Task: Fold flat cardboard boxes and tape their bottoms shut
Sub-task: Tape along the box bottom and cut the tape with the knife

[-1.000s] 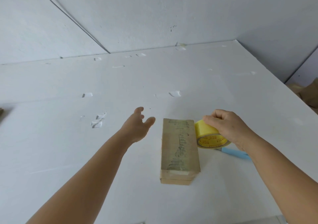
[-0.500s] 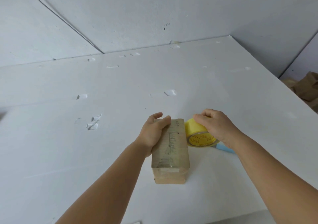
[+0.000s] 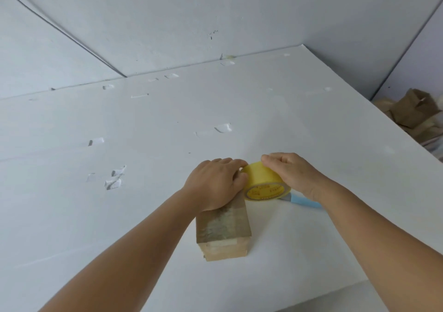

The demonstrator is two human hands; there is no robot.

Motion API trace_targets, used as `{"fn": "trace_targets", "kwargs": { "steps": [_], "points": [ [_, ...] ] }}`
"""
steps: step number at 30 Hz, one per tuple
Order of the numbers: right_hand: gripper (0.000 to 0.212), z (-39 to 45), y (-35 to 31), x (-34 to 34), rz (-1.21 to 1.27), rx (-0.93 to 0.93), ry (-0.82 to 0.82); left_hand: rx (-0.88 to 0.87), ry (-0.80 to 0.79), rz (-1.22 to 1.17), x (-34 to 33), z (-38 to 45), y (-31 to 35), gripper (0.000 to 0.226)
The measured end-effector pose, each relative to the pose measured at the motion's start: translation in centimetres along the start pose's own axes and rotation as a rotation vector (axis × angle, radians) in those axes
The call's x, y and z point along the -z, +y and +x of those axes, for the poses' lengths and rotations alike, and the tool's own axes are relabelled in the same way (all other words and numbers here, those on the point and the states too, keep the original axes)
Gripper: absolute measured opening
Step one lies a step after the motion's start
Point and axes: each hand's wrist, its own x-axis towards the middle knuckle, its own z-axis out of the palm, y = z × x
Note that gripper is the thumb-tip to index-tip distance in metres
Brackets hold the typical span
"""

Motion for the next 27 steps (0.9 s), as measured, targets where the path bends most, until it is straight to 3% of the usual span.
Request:
{"fn": "trace_targets", "kwargs": {
  "steps": [3, 6, 8, 12, 16, 20, 24, 27],
  "points": [
    [0.046, 0.6, 0.1, -0.4, -0.078, 0.097, 0.047, -0.004, -0.042, 0.034, -0.3, 0.1, 0.1, 0.044],
    [0.049, 1.2, 0.4, 0.3, -0.464, 0.086, 0.062, 0.001, -0.061, 0.038, -0.5, 0.0, 0.1, 0.045],
    [0.048, 1.2, 1.0, 0.6, -0.578, 0.036, 0.054, 0.002, -0.059, 0.041, -0.4, 0.0, 0.2, 0.044],
    [0.045, 1.0, 1.3, 0.2, -0.625, 0.061, 0.025, 0.020, -0.160, 0.024, 0.4, 0.4, 0.5, 0.043],
    [0.047, 0.8, 0.4, 0.7, -0.684, 0.105, 0.014, 0.135, -0.398, -0.078, 2.4, 2.5, 1.2, 0.046],
    [0.052, 0.3, -0.3, 1.0, -0.676, 0.174, 0.029, 0.054, -0.498, -0.032, 3.0, 6.3, 3.4, 0.034],
    [0.042, 0.2, 0.0, 1.5, -0.779, 0.249, 0.061, 0.068, -0.677, -0.232, 2.5, 7.9, 3.5, 0.016],
    [0.034, 0.0, 0.5, 1.6, -0.736, 0.279, 0.107, 0.125, -0.682, -0.405, 1.8, 7.9, 2.6, 0.014]
  ]
}}
